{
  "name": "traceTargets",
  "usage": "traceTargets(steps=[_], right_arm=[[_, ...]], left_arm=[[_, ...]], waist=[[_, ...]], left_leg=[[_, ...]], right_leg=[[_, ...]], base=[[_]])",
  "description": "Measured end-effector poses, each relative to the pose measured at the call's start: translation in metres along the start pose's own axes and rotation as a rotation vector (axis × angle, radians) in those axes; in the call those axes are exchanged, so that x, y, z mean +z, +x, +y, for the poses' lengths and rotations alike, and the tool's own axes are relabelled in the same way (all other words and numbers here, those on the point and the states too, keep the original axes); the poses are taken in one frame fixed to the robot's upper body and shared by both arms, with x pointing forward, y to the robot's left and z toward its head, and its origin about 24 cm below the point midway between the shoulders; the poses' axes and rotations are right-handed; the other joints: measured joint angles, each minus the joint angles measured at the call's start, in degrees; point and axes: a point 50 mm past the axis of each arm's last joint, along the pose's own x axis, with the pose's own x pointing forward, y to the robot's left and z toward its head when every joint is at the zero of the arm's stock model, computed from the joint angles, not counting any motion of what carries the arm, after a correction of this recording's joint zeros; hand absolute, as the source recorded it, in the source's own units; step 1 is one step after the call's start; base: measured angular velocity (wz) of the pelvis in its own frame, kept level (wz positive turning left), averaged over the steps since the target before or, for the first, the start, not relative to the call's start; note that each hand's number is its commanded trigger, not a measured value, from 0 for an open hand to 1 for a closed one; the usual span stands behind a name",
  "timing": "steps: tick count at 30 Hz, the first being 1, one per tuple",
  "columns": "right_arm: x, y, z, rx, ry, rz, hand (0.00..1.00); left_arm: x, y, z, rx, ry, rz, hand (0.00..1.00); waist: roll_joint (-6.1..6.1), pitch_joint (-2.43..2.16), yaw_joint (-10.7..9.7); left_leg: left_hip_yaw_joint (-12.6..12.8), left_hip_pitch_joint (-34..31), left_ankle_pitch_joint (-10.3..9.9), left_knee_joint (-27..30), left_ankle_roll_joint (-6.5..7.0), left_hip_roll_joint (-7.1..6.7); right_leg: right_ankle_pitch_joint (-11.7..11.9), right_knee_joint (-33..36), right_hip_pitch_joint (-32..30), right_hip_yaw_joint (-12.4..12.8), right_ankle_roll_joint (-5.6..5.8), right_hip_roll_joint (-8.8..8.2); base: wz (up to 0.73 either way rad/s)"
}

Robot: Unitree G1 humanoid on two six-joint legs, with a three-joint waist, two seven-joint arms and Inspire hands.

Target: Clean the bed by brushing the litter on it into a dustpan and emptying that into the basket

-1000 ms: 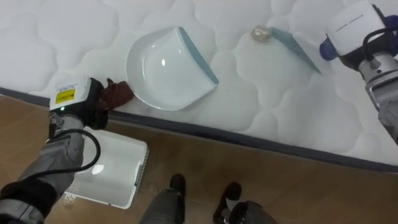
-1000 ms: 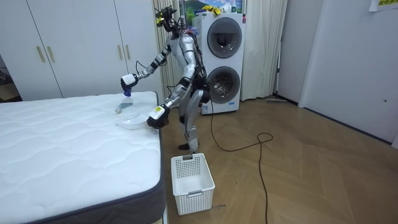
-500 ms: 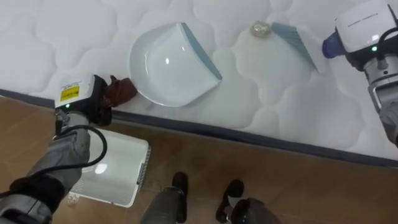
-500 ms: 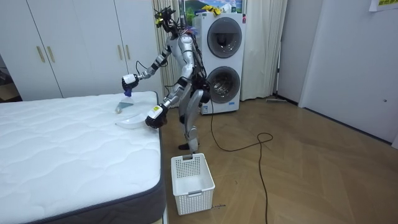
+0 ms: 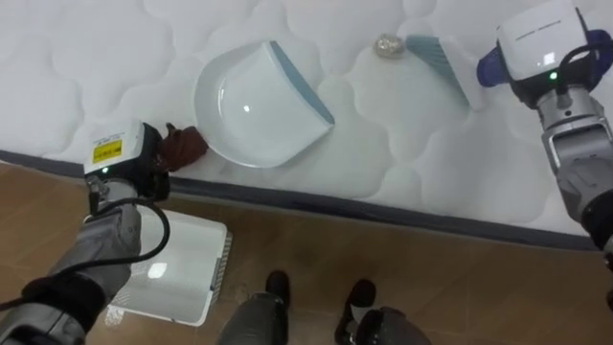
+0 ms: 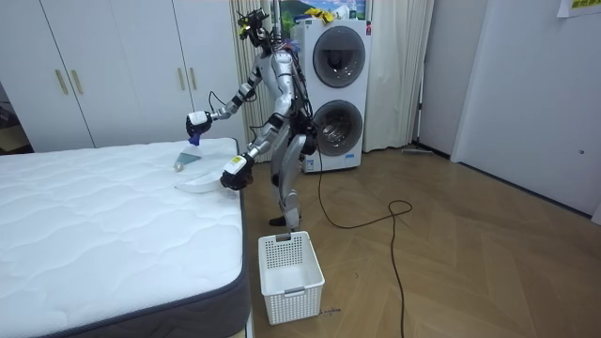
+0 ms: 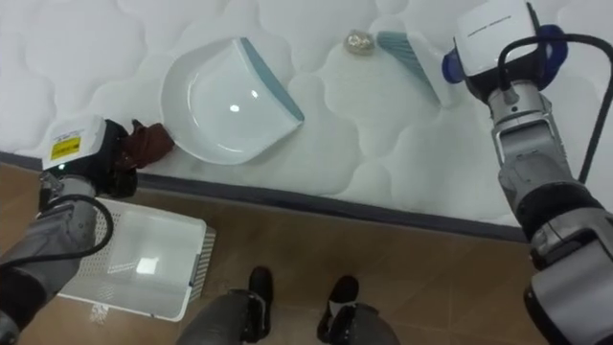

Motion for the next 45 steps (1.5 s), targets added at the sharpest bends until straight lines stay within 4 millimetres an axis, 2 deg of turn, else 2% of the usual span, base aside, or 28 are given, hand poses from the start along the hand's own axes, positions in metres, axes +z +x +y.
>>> traceTargets(steps=[6,13,16,22,25,36,45], right_arm=[[0.017,0.005,-0.014,-0.08,0.018,-0.048,1.0],[0.045,0.016,-0.058,-0.327,0.044,-0.157,1.0],[0.053,0.017,-0.067,-0.371,0.048,-0.199,1.0],[0.074,0.016,-0.075,-0.393,0.058,-0.253,1.0],[0.084,0.015,-0.079,-0.413,0.057,-0.284,1.0],[0.101,0.011,-0.1,-0.455,0.077,-0.36,1.0],[0.108,0.01,-0.098,-0.386,0.091,-0.412,1.0]], left_arm=[[-0.002,-0.003,-0.003,-0.006,0.001,0.005,1.0],[0.002,-0.009,-0.01,-0.014,0.005,-0.029,1.0],[0.003,-0.012,-0.013,-0.025,-0.002,-0.047,1.0],[0.0,-0.019,-0.022,-0.053,0.008,-0.046,1.0],[-0.001,-0.022,-0.025,-0.064,0.008,-0.045,1.0],[-0.002,-0.029,-0.032,-0.083,-0.003,-0.053,1.0],[0.001,-0.031,-0.036,-0.107,-0.013,-0.069,1.0]], waist=[[-0.03,-0.02,-0.2],[-0.25,-0.16,0.3],[-0.35,-0.23,0.3],[-1.22,-0.81,0.4],[-1.23,-0.81,0.4],[-0.99,-0.95,1.0],[-0.87,-1.02,2.1]], left_leg=[[0.2,0.2,0.2,0.1,-0.22,0.19],[-0.3,-0.1,0.5,0.2,-0.1,-0.14],[-0.8,-0.2,0.5,0.3,-0.02,-0.59],[-1.6,-0.1,0.5,0.3,0.01,-0.97],[-1.6,0.3,0.5,0.0,0.0,-0.98],[-1.6,0.4,0.5,0.6,0.0,-0.92],[-1.7,0.4,0.5,1.5,0.0,-0.94]], right_leg=[[-0.2,0.1,0.1,0.3,-0.29,0.25],[-0.3,0.5,0.0,0.2,-0.18,-0.09],[-0.5,0.9,0.1,0.1,0.06,-0.33],[-0.7,0.9,0.2,0.4,0.33,-0.34],[-0.8,0.8,0.6,0.4,0.35,-0.34],[-0.8,1.1,0.8,0.3,0.39,-0.35],[-1.9,2.9,0.7,-0.5,0.04,-1.31]], base=[[-0.02],[0.06],[0.17],[0.05],[0.0],[0.0],[0.04]])
